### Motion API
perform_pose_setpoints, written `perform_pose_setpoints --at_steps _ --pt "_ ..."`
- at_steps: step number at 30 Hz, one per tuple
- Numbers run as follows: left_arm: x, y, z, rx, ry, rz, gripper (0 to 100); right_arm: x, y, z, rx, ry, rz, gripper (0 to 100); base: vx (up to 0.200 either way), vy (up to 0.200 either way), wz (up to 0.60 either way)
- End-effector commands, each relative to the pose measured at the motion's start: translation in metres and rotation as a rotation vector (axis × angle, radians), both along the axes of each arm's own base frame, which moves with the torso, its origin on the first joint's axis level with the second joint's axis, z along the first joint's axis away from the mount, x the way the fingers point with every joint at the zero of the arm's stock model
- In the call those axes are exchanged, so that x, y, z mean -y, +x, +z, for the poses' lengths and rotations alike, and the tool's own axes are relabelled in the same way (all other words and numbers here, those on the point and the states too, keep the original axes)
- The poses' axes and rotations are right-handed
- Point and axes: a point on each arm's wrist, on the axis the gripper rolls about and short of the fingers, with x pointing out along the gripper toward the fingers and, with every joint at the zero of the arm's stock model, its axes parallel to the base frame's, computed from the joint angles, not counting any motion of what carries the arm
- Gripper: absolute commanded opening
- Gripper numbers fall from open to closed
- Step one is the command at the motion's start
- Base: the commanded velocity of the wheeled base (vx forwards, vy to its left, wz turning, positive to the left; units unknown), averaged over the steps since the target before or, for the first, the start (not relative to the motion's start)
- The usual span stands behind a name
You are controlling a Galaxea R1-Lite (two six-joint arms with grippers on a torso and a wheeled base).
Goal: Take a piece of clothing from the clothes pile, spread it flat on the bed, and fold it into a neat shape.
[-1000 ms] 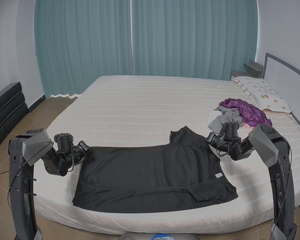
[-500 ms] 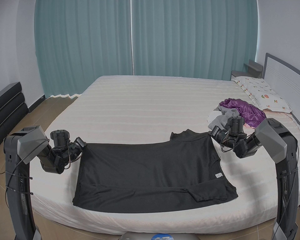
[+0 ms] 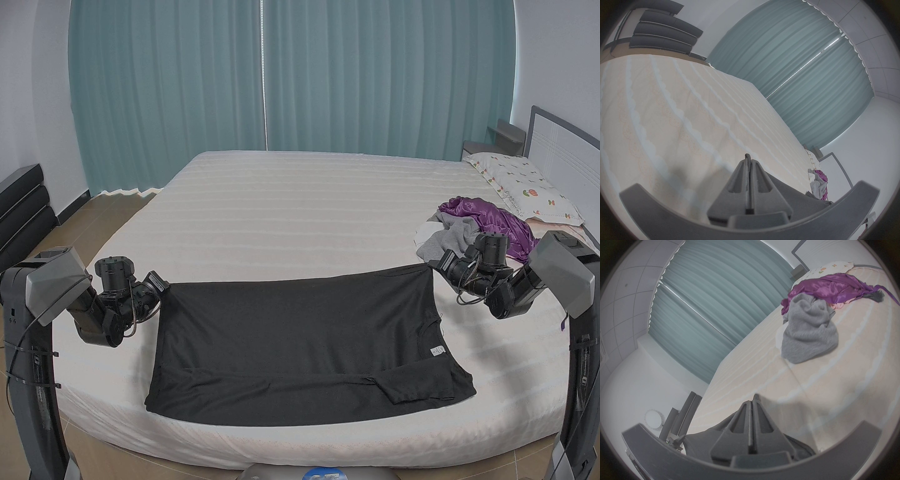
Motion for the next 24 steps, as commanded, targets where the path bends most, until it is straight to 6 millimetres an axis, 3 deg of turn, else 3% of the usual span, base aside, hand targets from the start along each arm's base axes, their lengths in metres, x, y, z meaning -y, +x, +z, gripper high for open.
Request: perform_pose_setpoints --at_steps 1,10,24 --pt "-0.002 -0.002 0.008 0.016 0.001 0.005 0 0.009 -0.004 0.013 0.027 0.005 -0.016 0 0.000 0.000 0.00" --pt "-0.003 -0.004 0.005 0.006 -0.002 0.007 0 0.011 -0.012 -0.001 -0.025 0.008 0.008 0 0.000 0.000 0.00" --pt "-0.003 -0.010 0.001 -0.018 -0.002 -0.004 0 0.013 -0.021 -0.003 -0.054 0.012 0.022 0 0.000 0.000 0.00"
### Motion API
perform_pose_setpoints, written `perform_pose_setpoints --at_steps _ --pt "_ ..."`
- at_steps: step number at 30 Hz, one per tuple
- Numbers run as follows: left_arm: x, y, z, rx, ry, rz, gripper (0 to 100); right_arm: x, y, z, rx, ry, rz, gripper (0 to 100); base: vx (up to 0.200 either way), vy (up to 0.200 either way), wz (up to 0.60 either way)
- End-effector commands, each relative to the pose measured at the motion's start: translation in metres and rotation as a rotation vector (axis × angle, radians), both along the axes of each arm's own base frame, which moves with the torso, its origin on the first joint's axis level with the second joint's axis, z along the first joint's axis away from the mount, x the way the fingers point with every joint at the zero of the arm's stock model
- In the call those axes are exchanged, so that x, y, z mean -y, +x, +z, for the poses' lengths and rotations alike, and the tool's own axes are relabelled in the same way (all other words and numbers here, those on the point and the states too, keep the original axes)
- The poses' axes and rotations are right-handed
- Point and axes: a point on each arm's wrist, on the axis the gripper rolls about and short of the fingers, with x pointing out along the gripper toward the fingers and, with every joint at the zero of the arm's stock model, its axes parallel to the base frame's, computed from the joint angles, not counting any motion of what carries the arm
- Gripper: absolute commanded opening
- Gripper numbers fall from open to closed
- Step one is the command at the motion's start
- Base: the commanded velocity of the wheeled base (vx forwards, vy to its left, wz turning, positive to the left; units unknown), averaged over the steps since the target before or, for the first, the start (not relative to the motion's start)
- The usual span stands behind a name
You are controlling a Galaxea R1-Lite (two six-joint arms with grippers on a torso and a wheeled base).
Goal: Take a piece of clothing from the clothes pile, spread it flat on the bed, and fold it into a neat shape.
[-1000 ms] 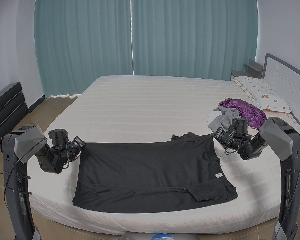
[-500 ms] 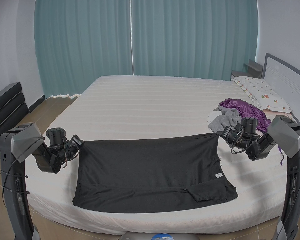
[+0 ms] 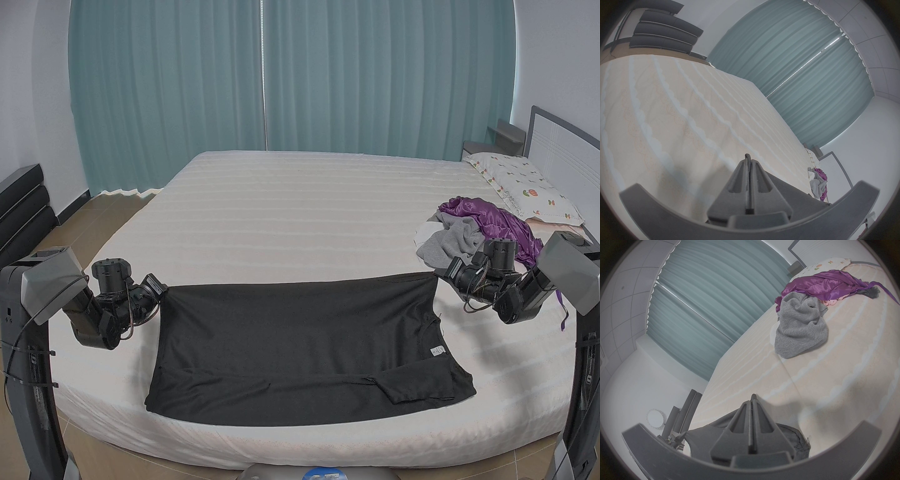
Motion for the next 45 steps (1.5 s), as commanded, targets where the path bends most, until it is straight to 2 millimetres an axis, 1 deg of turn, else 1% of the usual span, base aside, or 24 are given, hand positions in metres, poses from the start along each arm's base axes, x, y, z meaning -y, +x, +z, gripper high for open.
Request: perform_pose_setpoints --at_steps 1,7,11,16,21,24,25,29,30,31,36,37,41,45 --pt "0.000 -0.004 -0.001 -0.012 -0.001 0.002 0 0.000 -0.006 0.002 -0.010 0.001 0.003 0 0.000 0.000 0.00" --pt "-0.001 -0.014 0.006 -0.020 -0.002 0.004 0 -0.001 -0.020 0.006 -0.029 0.013 0.035 0 0.000 0.000 0.00" --pt "0.000 -0.022 0.011 -0.018 -0.002 0.000 0 0.003 -0.029 0.008 -0.045 0.015 0.030 0 0.000 0.000 0.00" --pt "0.002 -0.032 0.014 0.005 0.004 -0.004 0 0.004 -0.042 0.007 -0.074 0.025 0.049 0 0.000 0.000 0.00" --pt "0.004 -0.046 0.011 -0.019 0.024 -0.015 0 0.005 -0.055 0.001 -0.115 0.024 0.057 0 0.000 0.000 0.00" --pt "0.005 -0.050 0.010 -0.027 0.029 -0.019 0 0.006 -0.058 0.001 -0.121 0.028 0.068 0 0.000 0.000 0.00" --pt "0.005 -0.057 0.008 -0.032 0.040 -0.022 0 0.008 -0.063 0.001 -0.130 0.028 0.065 0 0.000 0.000 0.00" --pt "0.005 -0.068 0.003 -0.046 0.055 -0.028 0 0.010 -0.071 -0.003 -0.153 0.025 0.078 0 0.000 0.000 0.00" --pt "0.005 -0.068 0.003 -0.044 0.056 -0.029 0 0.010 -0.071 -0.003 -0.154 0.025 0.080 0 0.000 0.000 0.00" --pt "0.007 -0.076 -0.001 -0.057 0.067 -0.036 0 0.012 -0.076 -0.007 -0.168 0.011 0.085 0 0.000 0.000 0.00" --pt "0.009 -0.089 -0.008 -0.075 0.100 -0.056 0 0.014 -0.087 -0.017 -0.205 -0.016 0.101 0 0.000 0.000 0.00" --pt "0.009 -0.092 -0.011 -0.079 0.112 -0.062 0 0.014 -0.090 -0.023 -0.220 -0.029 0.112 0 0.000 0.000 0.00" --pt "0.010 -0.103 -0.016 -0.101 0.136 -0.076 0 0.014 -0.096 -0.032 -0.222 -0.051 0.125 0 0.000 0.000 0.00" --pt "0.011 -0.114 -0.019 -0.121 0.141 -0.088 0 0.014 -0.100 -0.036 -0.209 -0.056 0.124 0 0.000 0.000 0.00"
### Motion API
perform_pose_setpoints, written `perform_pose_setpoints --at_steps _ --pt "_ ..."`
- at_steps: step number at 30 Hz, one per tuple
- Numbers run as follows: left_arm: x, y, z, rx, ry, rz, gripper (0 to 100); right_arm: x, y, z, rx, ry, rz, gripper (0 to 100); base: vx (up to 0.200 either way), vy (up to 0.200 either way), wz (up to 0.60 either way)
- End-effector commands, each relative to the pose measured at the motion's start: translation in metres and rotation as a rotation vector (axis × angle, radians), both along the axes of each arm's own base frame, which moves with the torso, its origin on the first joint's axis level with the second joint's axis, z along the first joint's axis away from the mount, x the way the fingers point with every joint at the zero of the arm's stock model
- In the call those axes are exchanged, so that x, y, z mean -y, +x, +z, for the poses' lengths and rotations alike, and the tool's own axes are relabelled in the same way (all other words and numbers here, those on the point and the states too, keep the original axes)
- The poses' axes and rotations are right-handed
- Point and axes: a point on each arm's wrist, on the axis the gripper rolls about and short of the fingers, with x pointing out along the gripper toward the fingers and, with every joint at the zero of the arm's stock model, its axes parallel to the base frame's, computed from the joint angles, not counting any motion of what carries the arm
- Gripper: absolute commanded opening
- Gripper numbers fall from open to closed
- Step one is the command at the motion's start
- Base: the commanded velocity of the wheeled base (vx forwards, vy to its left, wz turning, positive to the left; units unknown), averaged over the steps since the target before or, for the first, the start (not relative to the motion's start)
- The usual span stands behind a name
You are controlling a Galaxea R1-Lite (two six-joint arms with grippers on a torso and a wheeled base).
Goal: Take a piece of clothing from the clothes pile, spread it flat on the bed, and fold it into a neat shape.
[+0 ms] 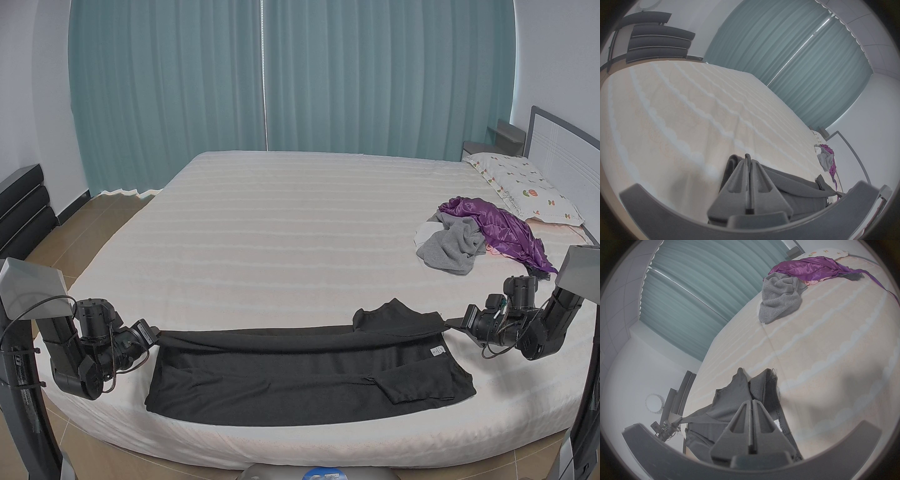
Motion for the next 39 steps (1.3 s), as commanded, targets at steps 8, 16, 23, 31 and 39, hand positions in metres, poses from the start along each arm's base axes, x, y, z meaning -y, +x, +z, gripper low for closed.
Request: perform_pose_setpoints --at_steps 8,16,23,31,39 --pt "0.009 -0.024 -0.012 -0.088 -0.014 -0.052 100 -0.001 -0.014 -0.025 -0.060 -0.054 0.041 100 0.000 0.000 0.00" --pt "0.008 -0.020 0.002 -0.019 -0.015 -0.045 100 0.001 -0.007 -0.011 0.013 -0.032 0.019 100 0.000 0.000 0.00" --pt "0.004 0.003 0.018 0.078 -0.029 -0.027 100 0.000 0.005 -0.008 0.020 0.113 -0.072 100 0.000 0.000 0.00" --pt "0.007 0.004 0.014 0.050 -0.055 -0.028 100 0.005 0.007 -0.020 -0.013 0.227 -0.156 100 0.000 0.000 0.00" --pt "0.005 -0.021 0.013 -0.019 -0.115 0.031 100 0.003 -0.015 0.004 -0.023 0.247 -0.181 100 0.000 0.000 0.00"
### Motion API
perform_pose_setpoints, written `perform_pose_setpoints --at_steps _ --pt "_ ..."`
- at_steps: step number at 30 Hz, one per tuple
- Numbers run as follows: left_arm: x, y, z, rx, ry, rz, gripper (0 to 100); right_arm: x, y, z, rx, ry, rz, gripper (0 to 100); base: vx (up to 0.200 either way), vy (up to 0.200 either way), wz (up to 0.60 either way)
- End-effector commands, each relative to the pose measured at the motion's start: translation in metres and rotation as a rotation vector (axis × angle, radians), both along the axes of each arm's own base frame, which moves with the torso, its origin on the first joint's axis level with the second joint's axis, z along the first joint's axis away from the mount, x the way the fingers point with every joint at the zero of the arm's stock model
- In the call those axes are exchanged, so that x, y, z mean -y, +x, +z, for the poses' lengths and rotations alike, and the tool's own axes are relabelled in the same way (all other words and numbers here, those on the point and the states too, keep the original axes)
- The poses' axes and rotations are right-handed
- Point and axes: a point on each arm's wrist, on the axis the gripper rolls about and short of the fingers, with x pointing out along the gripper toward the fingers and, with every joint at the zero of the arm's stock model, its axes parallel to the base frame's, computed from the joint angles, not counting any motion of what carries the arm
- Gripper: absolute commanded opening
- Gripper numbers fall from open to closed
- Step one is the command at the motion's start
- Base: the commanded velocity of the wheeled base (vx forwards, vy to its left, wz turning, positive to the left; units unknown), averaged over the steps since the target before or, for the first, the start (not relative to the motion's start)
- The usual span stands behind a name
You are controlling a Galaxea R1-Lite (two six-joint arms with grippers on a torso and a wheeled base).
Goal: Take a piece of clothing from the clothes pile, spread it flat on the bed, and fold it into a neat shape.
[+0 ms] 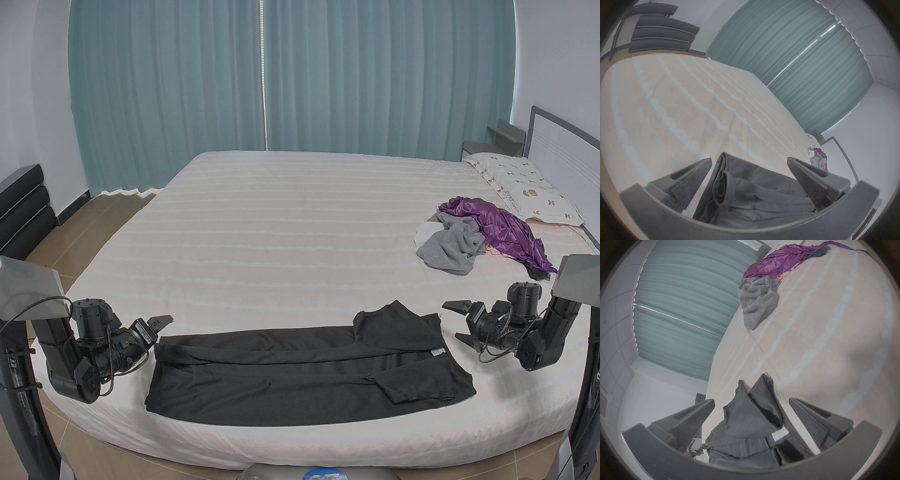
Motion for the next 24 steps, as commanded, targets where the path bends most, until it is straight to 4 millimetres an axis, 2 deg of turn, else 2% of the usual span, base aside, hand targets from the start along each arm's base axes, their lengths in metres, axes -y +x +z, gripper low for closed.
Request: perform_pose_setpoints --at_steps 1,6,9,12,15,18,20,24 --pt "-0.002 -0.016 0.004 -0.030 -0.039 0.034 100 -0.003 -0.019 0.024 0.020 -0.001 -0.002 100 0.000 0.000 0.00" --pt "0.001 -0.034 0.008 -0.058 -0.047 0.014 100 -0.010 -0.040 0.029 -0.003 -0.005 0.021 100 0.000 0.000 0.00" --pt "0.002 -0.041 0.013 -0.047 -0.033 -0.018 100 -0.010 -0.043 0.025 -0.020 -0.003 0.021 100 0.000 0.000 0.00" --pt "0.006 -0.062 0.021 -0.036 -0.002 -0.156 100 -0.007 -0.043 0.023 -0.033 0.000 0.019 100 0.000 0.000 0.00" --pt "0.009 -0.074 0.017 -0.057 0.024 -0.236 100 -0.008 -0.044 0.021 -0.040 -0.003 0.026 100 0.000 0.000 0.00" --pt "0.012 -0.073 0.012 -0.062 0.055 -0.274 100 -0.010 -0.044 0.019 -0.046 -0.002 0.035 100 0.000 0.000 0.00" --pt "0.015 -0.069 0.002 -0.089 0.067 -0.297 100 -0.011 -0.044 0.016 -0.056 -0.002 0.038 100 0.000 0.000 0.00" --pt "0.016 -0.053 -0.009 -0.082 0.090 -0.304 100 -0.015 -0.046 0.012 -0.070 -0.002 0.051 100 0.000 0.000 0.00"
